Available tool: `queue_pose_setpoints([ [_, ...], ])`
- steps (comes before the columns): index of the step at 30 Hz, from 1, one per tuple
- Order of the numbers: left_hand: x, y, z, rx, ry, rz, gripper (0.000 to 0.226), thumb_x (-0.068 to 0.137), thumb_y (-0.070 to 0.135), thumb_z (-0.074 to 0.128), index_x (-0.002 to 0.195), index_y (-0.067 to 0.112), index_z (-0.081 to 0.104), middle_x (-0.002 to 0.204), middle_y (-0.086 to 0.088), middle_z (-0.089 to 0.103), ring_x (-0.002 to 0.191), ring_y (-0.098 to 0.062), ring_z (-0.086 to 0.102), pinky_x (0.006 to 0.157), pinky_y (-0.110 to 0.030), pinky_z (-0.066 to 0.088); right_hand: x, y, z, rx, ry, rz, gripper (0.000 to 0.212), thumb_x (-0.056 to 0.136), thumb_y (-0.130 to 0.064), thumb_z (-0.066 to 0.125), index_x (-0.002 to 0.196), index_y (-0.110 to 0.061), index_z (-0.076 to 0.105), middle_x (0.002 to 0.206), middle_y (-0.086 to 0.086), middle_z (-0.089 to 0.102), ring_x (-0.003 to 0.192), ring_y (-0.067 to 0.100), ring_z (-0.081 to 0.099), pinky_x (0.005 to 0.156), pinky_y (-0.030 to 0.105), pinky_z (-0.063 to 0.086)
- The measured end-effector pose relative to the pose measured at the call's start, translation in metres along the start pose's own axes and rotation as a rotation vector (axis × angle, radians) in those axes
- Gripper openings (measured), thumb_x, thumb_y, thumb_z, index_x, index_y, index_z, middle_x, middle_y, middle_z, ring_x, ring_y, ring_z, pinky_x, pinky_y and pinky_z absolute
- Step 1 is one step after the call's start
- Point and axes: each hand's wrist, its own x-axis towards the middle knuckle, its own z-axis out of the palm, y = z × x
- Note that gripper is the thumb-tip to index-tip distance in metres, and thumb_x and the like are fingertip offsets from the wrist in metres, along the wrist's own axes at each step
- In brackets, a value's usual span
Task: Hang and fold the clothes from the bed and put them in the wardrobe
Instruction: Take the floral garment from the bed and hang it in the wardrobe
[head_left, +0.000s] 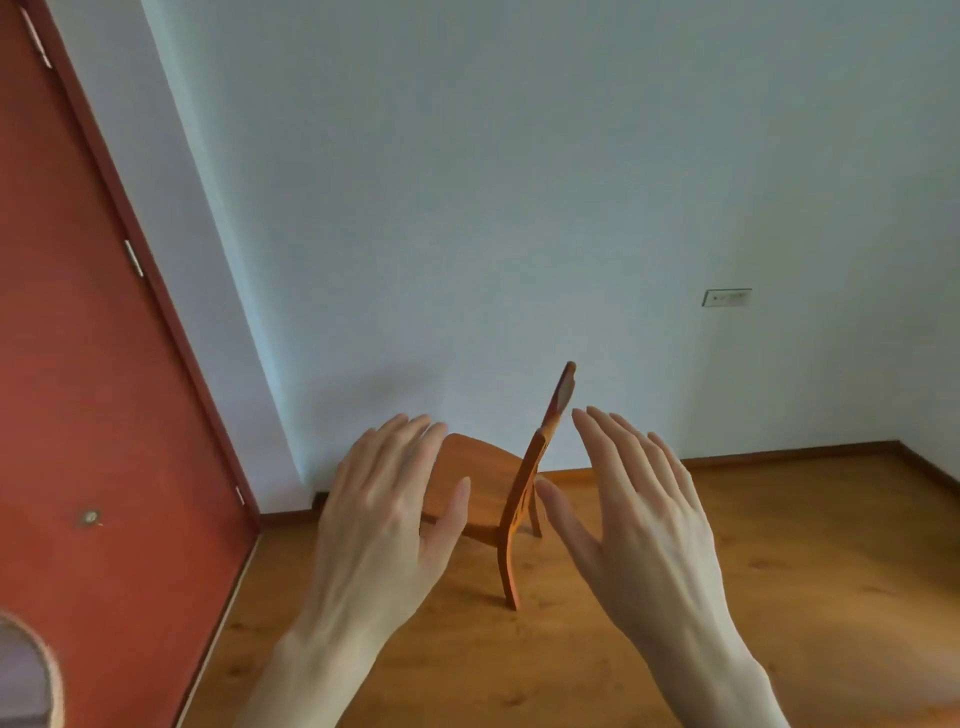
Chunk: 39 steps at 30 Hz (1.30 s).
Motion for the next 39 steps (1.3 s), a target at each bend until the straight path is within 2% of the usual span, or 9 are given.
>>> queue_pose_setpoints([
  [4, 0.041, -0.014, 0.067, -0.093, -0.021, 0.019, 0.061, 0.103, 0.053, 0.044, 0.141, 0.01, 0.063, 0.143, -0.011, 0.065, 0.134, -0.032, 0.061, 0.105, -0.056, 0.055, 0.02, 0.032, 0.031, -0.066, 0.016, 0.054, 0.067, 0.098, -0.062, 0.053, 0.145, -0.015, 0.06, 0.147, 0.006, 0.062, 0.137, 0.026, 0.059, 0.115, 0.045, 0.038],
  [10, 0.114, -0.046, 0.18, -0.221, -0.079, 0.134, 0.056, 0.106, 0.052, 0.047, 0.147, 0.015, 0.056, 0.152, -0.004, 0.057, 0.143, -0.021, 0.05, 0.116, -0.042, 0.044, 0.07, 0.07, 0.094, -0.191, -0.02, 0.207, 0.067, 0.098, -0.062, 0.052, 0.145, -0.016, 0.062, 0.147, 0.006, 0.062, 0.138, 0.027, 0.058, 0.113, 0.054, 0.047],
  [15, 0.19, -0.077, 0.251, -0.31, -0.145, 0.248, 0.059, 0.108, 0.059, 0.039, 0.15, 0.019, 0.052, 0.154, -0.001, 0.054, 0.145, -0.021, 0.048, 0.116, -0.041, 0.043, 0.14, 0.082, 0.15, -0.23, 0.034, 0.378, 0.063, 0.098, -0.058, 0.058, 0.143, -0.014, 0.063, 0.145, 0.006, 0.064, 0.136, 0.028, 0.06, 0.114, 0.05, 0.041],
  [19, 0.247, -0.096, 0.293, -0.393, -0.109, 0.33, 0.059, 0.108, 0.06, 0.038, 0.148, 0.02, 0.053, 0.152, -0.003, 0.057, 0.141, -0.024, 0.053, 0.115, -0.039, 0.041, 0.186, 0.092, 0.186, -0.277, 0.082, 0.454, 0.062, 0.095, -0.057, 0.06, 0.141, -0.015, 0.065, 0.142, 0.005, 0.065, 0.134, 0.029, 0.061, 0.114, 0.052, 0.042],
  [23, 0.282, -0.099, 0.327, -0.472, -0.083, 0.356, 0.059, 0.107, 0.058, 0.041, 0.144, 0.016, 0.06, 0.148, -0.007, 0.062, 0.138, -0.027, 0.057, 0.112, -0.044, 0.047, 0.208, 0.11, 0.204, -0.319, 0.065, 0.521, 0.063, 0.096, -0.058, 0.055, 0.142, -0.015, 0.064, 0.145, 0.005, 0.064, 0.137, 0.028, 0.058, 0.115, 0.054, 0.043],
  [28, 0.307, -0.075, 0.366, -0.573, -0.116, 0.391, 0.055, 0.103, 0.051, 0.051, 0.139, 0.012, 0.065, 0.143, -0.009, 0.066, 0.134, -0.029, 0.06, 0.108, -0.052, 0.054, 0.209, 0.14, 0.208, -0.383, 0.049, 0.596, 0.063, 0.096, -0.056, 0.057, 0.143, -0.015, 0.062, 0.147, 0.005, 0.061, 0.139, 0.028, 0.056, 0.116, 0.055, 0.043],
  [33, 0.328, -0.028, 0.403, -0.636, -0.228, 0.444, 0.057, 0.103, 0.054, 0.048, 0.142, 0.015, 0.064, 0.146, -0.006, 0.064, 0.14, -0.027, 0.056, 0.107, -0.061, 0.052, 0.198, 0.182, 0.206, -0.449, 0.067, 0.688, 0.063, 0.096, -0.056, 0.059, 0.144, -0.015, 0.061, 0.149, 0.005, 0.06, 0.14, 0.027, 0.055, 0.115, 0.055, 0.045],
  [39, 0.353, 0.067, 0.457, -0.744, -0.238, 0.56, 0.061, 0.104, 0.059, 0.042, 0.142, 0.017, 0.064, 0.145, -0.006, 0.064, 0.136, -0.028, 0.059, 0.106, -0.055, 0.054, 0.176, 0.262, 0.191, -0.551, 0.13, 0.842, 0.055, 0.102, -0.052, 0.059, 0.143, -0.016, 0.061, 0.148, 0.004, 0.06, 0.141, 0.026, 0.054, 0.113, 0.054, 0.048],
])
